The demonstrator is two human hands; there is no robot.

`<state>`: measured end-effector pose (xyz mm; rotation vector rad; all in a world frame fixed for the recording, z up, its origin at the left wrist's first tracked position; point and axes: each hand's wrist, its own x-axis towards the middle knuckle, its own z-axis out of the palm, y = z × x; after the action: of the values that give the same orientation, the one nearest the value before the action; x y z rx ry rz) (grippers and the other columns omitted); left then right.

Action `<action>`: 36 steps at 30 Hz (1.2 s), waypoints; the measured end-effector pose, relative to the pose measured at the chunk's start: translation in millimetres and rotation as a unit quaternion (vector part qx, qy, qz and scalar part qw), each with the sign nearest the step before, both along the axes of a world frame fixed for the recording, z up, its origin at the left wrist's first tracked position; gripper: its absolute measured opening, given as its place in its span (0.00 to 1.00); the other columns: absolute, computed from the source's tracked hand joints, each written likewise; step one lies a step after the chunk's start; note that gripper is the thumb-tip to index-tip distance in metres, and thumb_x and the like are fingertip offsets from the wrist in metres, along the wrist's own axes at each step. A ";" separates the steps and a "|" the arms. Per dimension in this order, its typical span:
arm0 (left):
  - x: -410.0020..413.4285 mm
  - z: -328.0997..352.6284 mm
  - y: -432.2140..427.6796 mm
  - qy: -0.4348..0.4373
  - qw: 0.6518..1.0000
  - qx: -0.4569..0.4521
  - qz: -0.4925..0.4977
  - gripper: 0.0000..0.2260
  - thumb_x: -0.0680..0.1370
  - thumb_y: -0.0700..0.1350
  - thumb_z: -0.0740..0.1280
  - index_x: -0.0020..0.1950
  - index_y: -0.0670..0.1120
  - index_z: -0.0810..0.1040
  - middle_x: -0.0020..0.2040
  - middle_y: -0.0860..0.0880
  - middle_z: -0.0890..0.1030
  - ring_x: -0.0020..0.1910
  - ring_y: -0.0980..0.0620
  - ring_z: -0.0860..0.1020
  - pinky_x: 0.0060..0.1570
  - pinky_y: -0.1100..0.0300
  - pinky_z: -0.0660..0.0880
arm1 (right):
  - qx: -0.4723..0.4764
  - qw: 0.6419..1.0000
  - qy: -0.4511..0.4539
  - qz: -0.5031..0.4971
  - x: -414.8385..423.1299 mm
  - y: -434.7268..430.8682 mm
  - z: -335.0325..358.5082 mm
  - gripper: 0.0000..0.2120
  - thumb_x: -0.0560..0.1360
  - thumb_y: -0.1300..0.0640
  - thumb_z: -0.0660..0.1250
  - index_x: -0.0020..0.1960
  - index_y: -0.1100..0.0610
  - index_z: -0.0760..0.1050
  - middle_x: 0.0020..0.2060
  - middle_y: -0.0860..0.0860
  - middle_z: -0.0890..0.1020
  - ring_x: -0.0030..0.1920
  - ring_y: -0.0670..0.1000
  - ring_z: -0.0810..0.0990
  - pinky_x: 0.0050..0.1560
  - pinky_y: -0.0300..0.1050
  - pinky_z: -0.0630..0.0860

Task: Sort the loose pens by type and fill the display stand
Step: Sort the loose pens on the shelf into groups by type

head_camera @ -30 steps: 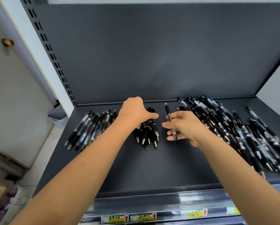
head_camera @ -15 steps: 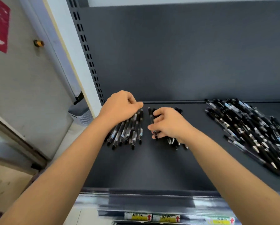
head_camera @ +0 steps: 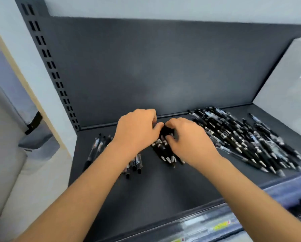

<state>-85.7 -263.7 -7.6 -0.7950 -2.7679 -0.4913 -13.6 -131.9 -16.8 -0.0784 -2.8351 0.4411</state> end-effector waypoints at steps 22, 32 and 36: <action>72.0 -18.8 347.1 0.011 0.997 -0.069 0.039 0.13 0.79 0.57 0.59 0.51 0.48 0.76 0.46 0.51 0.80 0.46 0.49 0.78 0.40 0.57 0.69 | -0.054 0.984 -0.155 -0.072 54.5 368.6 -24.5 0.24 0.71 0.39 0.67 0.56 0.57 0.71 0.44 0.52 0.81 0.45 0.55 0.79 0.42 0.46 0.73; 69.2 -16.9 341.4 -0.047 0.991 -0.065 0.111 0.07 0.78 0.50 0.62 0.49 0.51 0.77 0.43 0.54 0.81 0.44 0.51 0.79 0.38 0.58 0.71 | -0.095 0.966 -0.232 -0.057 24.9 369.0 -22.3 0.17 0.67 0.48 0.73 0.33 0.57 0.69 0.29 0.52 0.77 0.24 0.52 0.77 0.28 0.40 0.76; 71.5 -16.8 346.3 -0.057 0.991 -0.048 0.109 0.06 0.77 0.50 0.63 0.49 0.50 0.78 0.44 0.54 0.82 0.46 0.50 0.79 0.42 0.58 0.73 | 0.000 0.976 -0.212 -0.052 20.5 366.4 -23.3 0.15 0.73 0.47 0.63 0.35 0.57 0.69 0.32 0.52 0.75 0.33 0.53 0.74 0.34 0.42 0.72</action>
<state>-14.2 82.6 -24.4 -0.4866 -2.9577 -0.3742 6.9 234.5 -40.1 -0.3601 -3.2263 0.4458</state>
